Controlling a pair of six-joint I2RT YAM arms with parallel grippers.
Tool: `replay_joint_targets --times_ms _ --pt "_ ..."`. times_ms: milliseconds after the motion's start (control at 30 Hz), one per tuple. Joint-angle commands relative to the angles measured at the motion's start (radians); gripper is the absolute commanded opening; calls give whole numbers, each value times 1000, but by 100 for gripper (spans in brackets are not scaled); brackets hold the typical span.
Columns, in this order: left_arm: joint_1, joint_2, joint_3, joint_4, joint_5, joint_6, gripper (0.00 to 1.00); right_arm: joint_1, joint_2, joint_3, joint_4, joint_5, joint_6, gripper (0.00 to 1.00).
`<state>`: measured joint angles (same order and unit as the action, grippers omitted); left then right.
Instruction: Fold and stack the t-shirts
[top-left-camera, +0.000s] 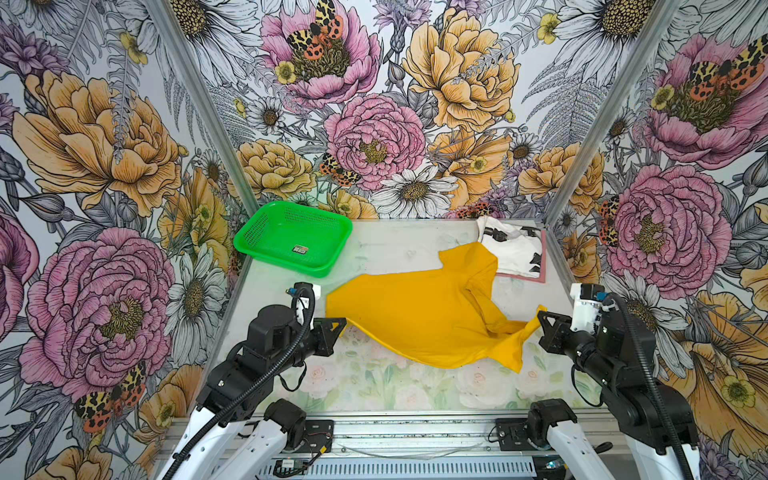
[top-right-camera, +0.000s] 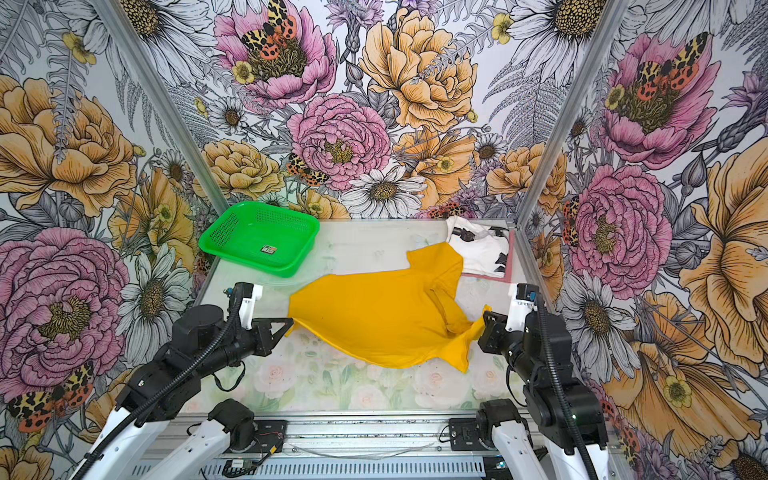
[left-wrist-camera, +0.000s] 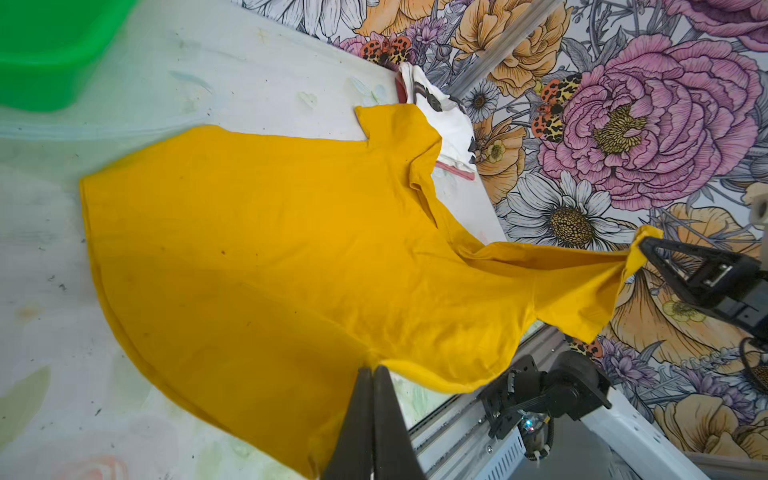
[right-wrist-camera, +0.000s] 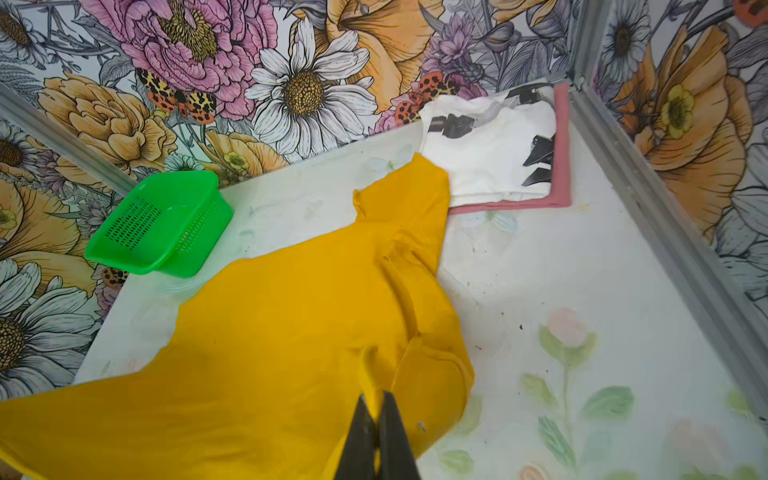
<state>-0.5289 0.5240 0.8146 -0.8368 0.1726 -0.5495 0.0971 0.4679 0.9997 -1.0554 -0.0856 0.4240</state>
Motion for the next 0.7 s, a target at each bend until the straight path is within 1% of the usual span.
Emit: replay_joint_targets --times_ms 0,133,167,233,300,367,400,467,500,600,667 --pt "-65 0 -66 42 -188 -114 0 3 0 -5 -24 84 46 0" --pt "-74 78 -101 46 -288 -141 0 3 39 -11 -9 105 64 0" --pt "-71 106 -107 58 -296 -146 0 3 54 -25 13 80 68 0" --pt "-53 183 -123 98 -283 -159 0 5 101 -92 101 3 98 0" --pt "-46 272 -135 147 -262 -168 0 19 154 -170 194 -29 125 0" --pt "-52 345 -129 187 -257 -172 0 52 202 -216 264 6 130 0" --pt "-49 370 -113 201 -258 -162 0 63 230 -208 297 25 112 0" --pt "0 405 -15 204 -217 -91 0 64 317 -92 316 41 51 0" --pt "43 428 62 193 -187 -38 0 64 379 13 312 46 4 0" --pt "175 523 398 105 -118 94 0 65 560 348 282 44 -74 0" --pt "237 585 614 52 -85 155 0 65 649 537 266 45 -104 0"
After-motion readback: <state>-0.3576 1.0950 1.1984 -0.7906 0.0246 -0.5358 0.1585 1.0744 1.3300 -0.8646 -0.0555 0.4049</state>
